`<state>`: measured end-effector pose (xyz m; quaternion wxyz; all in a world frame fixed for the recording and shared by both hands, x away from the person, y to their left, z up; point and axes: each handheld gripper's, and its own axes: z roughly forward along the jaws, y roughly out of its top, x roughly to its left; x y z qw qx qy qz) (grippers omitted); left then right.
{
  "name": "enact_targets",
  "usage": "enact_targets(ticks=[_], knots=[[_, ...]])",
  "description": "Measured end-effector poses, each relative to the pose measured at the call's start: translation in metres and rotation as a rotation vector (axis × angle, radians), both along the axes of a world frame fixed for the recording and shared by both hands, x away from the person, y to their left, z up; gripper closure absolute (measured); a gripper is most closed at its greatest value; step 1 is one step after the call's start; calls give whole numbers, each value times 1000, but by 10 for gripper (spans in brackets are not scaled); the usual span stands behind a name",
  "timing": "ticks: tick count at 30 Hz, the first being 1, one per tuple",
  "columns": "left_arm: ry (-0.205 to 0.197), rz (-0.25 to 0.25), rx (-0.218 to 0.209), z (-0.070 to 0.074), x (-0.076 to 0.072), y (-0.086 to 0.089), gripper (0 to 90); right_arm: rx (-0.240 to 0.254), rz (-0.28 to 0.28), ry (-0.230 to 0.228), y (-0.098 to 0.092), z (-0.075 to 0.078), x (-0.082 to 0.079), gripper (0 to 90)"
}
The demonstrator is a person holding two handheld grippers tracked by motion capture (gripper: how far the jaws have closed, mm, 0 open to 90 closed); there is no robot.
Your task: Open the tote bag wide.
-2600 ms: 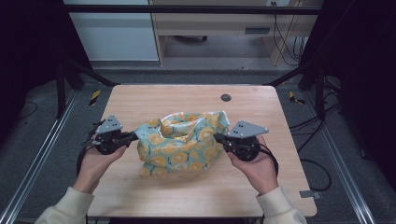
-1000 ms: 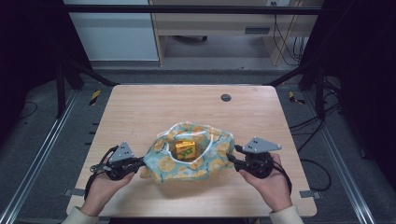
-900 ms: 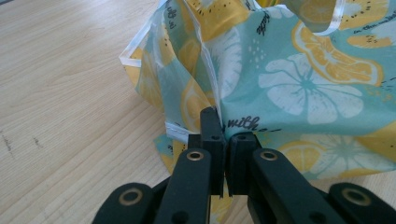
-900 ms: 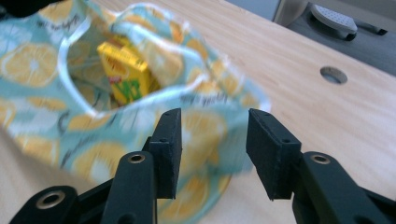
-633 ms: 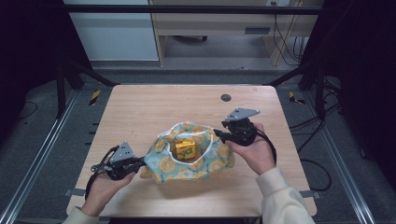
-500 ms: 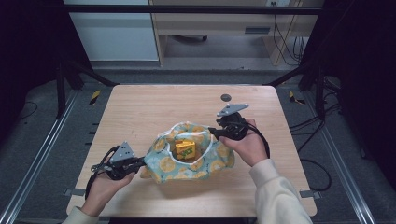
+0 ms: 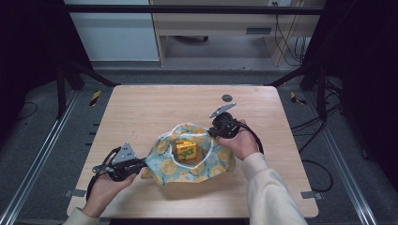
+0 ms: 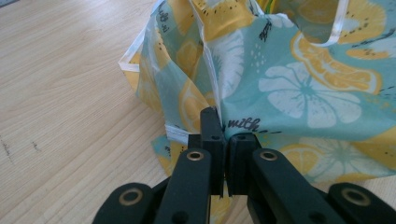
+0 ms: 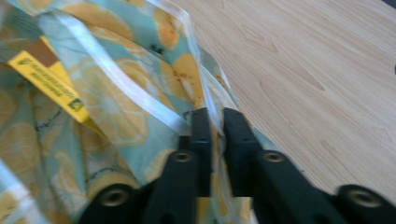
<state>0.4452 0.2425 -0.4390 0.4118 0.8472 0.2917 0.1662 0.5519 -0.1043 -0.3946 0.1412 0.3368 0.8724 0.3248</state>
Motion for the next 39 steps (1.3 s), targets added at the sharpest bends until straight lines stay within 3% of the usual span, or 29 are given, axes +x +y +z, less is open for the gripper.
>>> enact_targets(ticks=[4,8,14,24,31,39], knots=[[0,1,3,0,0,0,881,30,2,-38,0,10,-8,900],[3,12,-1,-1,1,0,880,83,7,-104,-5,26,-21,900],[-8,26,3,0,0,0,880,153,32,-189,-15,51,-53,900],[-46,49,-22,7,-1,2,879,266,69,-272,-27,71,-100,900],[-42,57,-20,6,0,5,876,261,92,-253,-36,58,-123,900],[-49,67,-24,6,0,7,874,245,81,-215,-50,35,-132,900]])
